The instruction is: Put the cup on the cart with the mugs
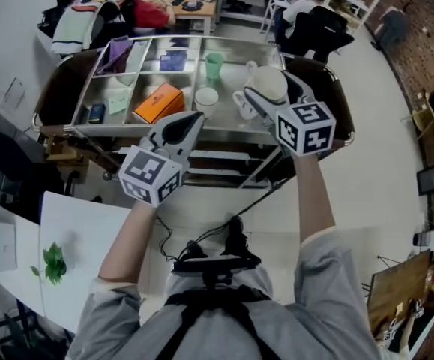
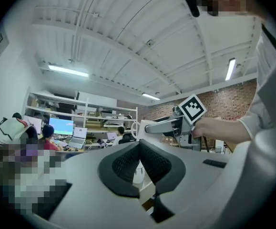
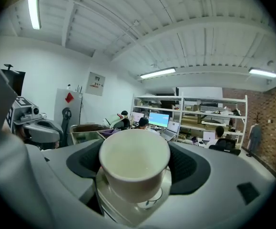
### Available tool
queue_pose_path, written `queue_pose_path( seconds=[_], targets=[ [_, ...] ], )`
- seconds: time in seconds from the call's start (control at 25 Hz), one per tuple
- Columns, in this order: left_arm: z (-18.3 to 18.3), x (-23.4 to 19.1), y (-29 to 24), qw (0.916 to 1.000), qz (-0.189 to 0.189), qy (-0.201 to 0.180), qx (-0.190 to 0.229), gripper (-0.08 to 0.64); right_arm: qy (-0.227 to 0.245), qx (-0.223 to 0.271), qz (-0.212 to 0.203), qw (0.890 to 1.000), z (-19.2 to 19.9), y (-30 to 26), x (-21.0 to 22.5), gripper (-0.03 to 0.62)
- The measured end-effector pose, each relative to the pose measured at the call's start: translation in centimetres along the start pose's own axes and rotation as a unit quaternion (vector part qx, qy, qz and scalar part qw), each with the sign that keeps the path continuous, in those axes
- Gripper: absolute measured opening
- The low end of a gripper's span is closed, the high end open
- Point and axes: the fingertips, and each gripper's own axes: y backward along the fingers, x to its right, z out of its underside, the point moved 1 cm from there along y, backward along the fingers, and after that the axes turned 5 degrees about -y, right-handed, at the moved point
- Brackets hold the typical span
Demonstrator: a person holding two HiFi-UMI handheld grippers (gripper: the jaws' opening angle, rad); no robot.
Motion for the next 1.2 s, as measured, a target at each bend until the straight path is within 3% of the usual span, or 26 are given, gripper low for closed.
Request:
queue_pose_path(
  seconds=[0.24, 0.6, 1.08, 1.2],
  targets=[
    [-1.1, 0.3, -6.9, 0.9999, 0.005, -0.006, -0.007, 0.003, -0.005, -0.037, -0.003, 0.999, 0.9, -4.6, 5.8, 0.422],
    [-0.8, -1.7, -14.3, 0.9992, -0.021, -0.007, -0.032, 0.003, -0.030, -0.077, -0.025, 0.996, 3.6, -12.5, 11.9, 0.422],
    [1.0, -4.2, -18.7, 0.9975, -0.050, 0.000, -0.049, 0.003, -0.065, -0.124, -0.062, 0.988, 8.4, -20.7, 14.0, 0.422],
    [1.5, -4.8, -19.1, 0.9971, -0.055, 0.003, -0.052, 0.003, -0.061, -0.137, -0.053, 0.987, 9.6, -22.1, 14.9, 0.422]
  ],
)
